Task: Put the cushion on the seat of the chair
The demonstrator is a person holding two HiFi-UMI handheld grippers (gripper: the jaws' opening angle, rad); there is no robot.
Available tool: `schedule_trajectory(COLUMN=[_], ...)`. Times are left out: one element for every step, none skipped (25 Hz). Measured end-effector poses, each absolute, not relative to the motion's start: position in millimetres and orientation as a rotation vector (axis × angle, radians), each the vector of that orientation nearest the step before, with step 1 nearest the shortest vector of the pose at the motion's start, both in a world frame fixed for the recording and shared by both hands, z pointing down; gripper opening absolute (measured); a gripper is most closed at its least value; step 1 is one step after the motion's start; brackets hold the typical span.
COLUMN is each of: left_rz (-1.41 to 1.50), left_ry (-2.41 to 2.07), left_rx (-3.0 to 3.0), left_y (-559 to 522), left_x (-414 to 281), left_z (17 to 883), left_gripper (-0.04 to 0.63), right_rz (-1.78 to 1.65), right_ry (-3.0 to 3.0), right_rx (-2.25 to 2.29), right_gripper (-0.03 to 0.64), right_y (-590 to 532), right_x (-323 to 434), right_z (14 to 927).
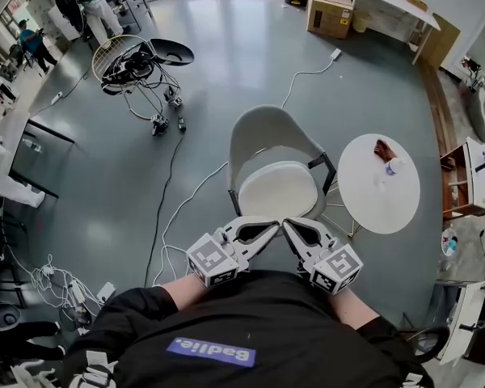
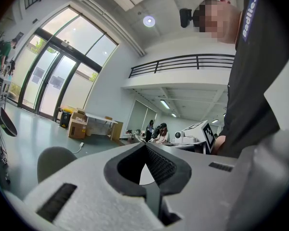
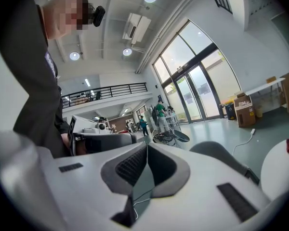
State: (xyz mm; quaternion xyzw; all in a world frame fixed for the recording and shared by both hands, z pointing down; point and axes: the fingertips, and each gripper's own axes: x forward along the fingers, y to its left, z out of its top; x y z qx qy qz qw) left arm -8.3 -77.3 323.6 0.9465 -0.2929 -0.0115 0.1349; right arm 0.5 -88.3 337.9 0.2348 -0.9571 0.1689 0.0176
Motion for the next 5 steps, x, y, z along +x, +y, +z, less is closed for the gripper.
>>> schedule_trajectory(left_rz=[-0.035,-0.037,-0.04,-0.042,-0.044], left_ry=[-0.85,-0.856,-0.864,-0.869,-0.874], left_rx=[2.742,2.739,2.736,2.734,2.732], left_y=[-76.9,-77.0,-77.4,-77.7,-78.0], left_x=[-8.4,-8.8,-9.3,-9.7,-10.0], left_z=[322.7,322.0,321.4,321.0,320.7], left_gripper=[0.002,0.002,0.002,0.002,0.002], right_rz=[0.527,0.529,0.531,0.533,0.534], right_ry=[-2.973,-2.972,-2.972,-2.972,-2.972], right_rx=[0.731,0.732,0.733,0.733,0.734], right_gripper=[0.032,0.032,0.032,0.032,0.032], right_y=[-88.4,-88.5,-88.6,-88.8,-88.9], right_x=[0.7,1.0,1.3,1.7,2.1], right_z=[337.6,337.1,336.6,336.1,335.7])
